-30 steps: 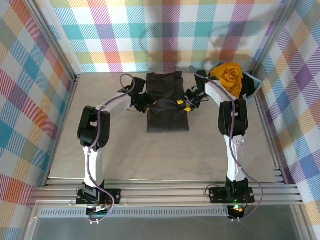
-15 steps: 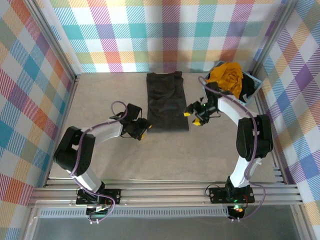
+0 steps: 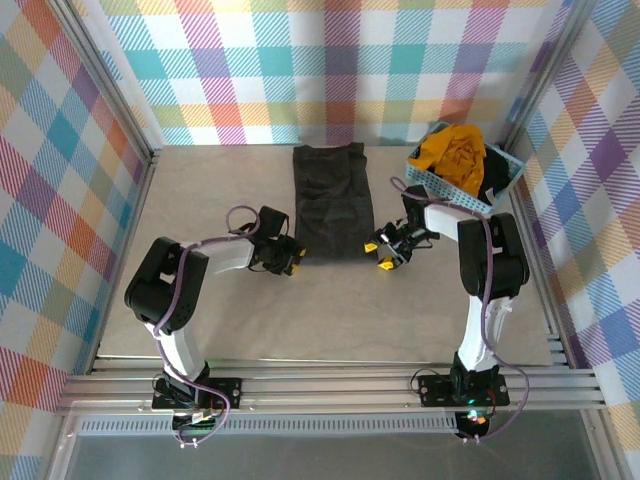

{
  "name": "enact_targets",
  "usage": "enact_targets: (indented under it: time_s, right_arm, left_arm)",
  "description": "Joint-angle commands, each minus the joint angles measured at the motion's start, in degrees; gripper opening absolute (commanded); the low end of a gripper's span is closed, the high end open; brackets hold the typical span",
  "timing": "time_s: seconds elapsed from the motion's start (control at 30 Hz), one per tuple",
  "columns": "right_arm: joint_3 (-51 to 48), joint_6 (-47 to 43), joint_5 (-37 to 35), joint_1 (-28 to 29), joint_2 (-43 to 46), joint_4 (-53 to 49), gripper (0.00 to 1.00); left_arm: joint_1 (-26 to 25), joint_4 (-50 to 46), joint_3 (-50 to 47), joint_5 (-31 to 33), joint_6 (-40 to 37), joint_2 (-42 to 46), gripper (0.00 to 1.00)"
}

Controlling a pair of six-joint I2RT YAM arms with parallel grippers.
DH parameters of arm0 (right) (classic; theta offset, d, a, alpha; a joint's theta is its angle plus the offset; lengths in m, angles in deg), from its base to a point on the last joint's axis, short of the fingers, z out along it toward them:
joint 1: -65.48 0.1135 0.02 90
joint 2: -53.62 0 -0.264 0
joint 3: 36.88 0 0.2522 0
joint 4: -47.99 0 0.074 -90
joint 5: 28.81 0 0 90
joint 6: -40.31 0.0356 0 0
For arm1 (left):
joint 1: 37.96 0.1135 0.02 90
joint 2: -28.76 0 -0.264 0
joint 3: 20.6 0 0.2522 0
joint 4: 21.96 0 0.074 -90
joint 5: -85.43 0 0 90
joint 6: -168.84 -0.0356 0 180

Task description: Fold and stack the t-shirts

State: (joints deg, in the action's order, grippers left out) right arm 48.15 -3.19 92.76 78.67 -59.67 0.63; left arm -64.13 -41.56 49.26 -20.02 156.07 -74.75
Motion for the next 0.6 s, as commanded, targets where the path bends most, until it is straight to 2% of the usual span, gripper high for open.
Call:
enact_targets:
  time_s: [0.0, 0.1, 0.23, 0.27, 0.57]
  right_arm:
    - [1.8, 1.8, 0.5, 0.7, -2.5, 2.0, 0.47]
    - [2.5, 2.7, -0.4, 0.6, -3.2, 3.7, 0.32]
    - [6.2, 2.7, -1.9, 0.7, -2.1, 3.6, 0.03]
    - [7.8, 2.5, -2.6, 0.7, -1.7, 2.7, 0.00]
    - [27.6, 1.8, -4.0, -0.2, 2.3, -7.9, 0.00]
  left_arm:
    - [-0.8, 10.1, 2.5, 0.8, -0.4, -4.6, 0.29]
    - [-0.6, 9.9, 3.2, 1.4, -1.0, -4.5, 0.17]
    - [-0.3, 7.7, 5.2, 2.0, -3.2, -3.2, 0.01]
    - [-0.1, 7.0, 6.0, 2.0, -3.7, -2.6, 0.00]
    - [3.7, 0.4, 14.1, 2.8, -6.3, 6.4, 0.00]
